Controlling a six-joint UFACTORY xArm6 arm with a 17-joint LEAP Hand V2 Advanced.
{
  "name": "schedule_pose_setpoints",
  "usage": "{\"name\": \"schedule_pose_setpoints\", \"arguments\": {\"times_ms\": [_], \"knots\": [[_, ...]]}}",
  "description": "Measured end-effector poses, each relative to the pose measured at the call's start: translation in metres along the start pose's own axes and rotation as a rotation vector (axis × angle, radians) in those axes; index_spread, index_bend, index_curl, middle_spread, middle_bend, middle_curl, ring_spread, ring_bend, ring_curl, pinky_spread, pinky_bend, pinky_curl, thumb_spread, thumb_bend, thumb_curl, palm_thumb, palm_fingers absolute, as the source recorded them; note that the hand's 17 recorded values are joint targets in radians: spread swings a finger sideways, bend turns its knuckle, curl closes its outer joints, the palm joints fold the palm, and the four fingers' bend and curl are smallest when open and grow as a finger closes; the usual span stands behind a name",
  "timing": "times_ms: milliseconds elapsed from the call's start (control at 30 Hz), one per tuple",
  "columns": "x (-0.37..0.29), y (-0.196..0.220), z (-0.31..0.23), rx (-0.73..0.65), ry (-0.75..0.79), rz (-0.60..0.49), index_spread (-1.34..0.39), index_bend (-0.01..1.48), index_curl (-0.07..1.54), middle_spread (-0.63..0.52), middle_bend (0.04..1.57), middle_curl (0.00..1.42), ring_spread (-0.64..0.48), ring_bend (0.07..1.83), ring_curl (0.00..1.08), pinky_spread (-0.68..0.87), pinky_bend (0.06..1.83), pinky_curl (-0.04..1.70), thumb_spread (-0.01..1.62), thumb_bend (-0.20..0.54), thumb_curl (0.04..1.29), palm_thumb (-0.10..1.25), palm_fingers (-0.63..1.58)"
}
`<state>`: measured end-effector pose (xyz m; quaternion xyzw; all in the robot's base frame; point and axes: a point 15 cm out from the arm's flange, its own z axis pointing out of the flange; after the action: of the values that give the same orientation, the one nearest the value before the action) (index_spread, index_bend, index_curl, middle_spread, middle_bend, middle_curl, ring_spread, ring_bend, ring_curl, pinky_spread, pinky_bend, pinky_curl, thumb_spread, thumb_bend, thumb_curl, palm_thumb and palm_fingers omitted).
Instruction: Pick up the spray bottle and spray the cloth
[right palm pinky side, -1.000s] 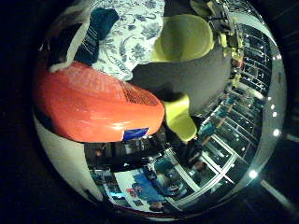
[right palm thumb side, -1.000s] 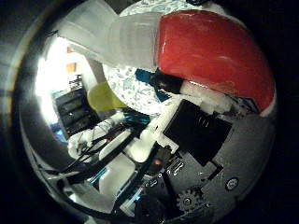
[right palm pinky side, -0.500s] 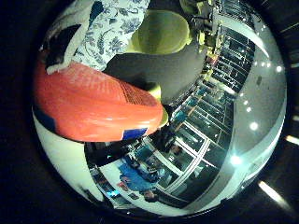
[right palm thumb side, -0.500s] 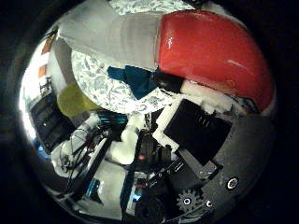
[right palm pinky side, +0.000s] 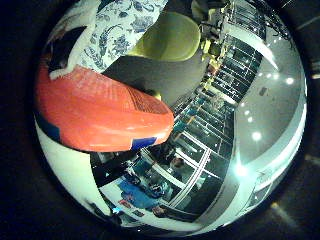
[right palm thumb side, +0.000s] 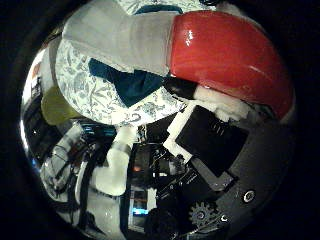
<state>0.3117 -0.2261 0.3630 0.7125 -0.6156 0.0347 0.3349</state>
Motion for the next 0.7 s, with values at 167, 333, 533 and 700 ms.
{"name": "schedule_pose_setpoints", "arguments": {"times_ms": [167,333,533,700], "knots": [[-0.015,0.005,-0.018,0.036,-0.082,0.001,-0.21,1.15,0.84,-0.08,1.41,0.65,-0.23,1.33,0.84,-0.19,1.04,1.39,1.20,-0.011,0.47,1.02,1.12],[-0.020,-0.002,-0.074,0.177,-0.212,0.035,-0.21,1.15,0.84,-0.08,1.41,0.65,-0.23,1.33,0.84,-0.19,1.03,1.39,1.20,-0.011,0.47,1.02,1.12],[-0.042,-0.012,-0.145,0.283,-0.467,0.007,-0.21,1.15,0.84,-0.08,1.41,0.65,-0.23,1.33,0.84,-0.19,1.02,1.39,1.19,-0.011,0.47,1.03,1.13],[-0.073,-0.023,-0.175,0.354,-0.622,-0.032,-0.21,1.16,0.83,-0.08,1.41,0.65,-0.23,1.33,0.84,-0.19,1.02,1.39,1.19,-0.010,0.47,1.04,1.13]]}}
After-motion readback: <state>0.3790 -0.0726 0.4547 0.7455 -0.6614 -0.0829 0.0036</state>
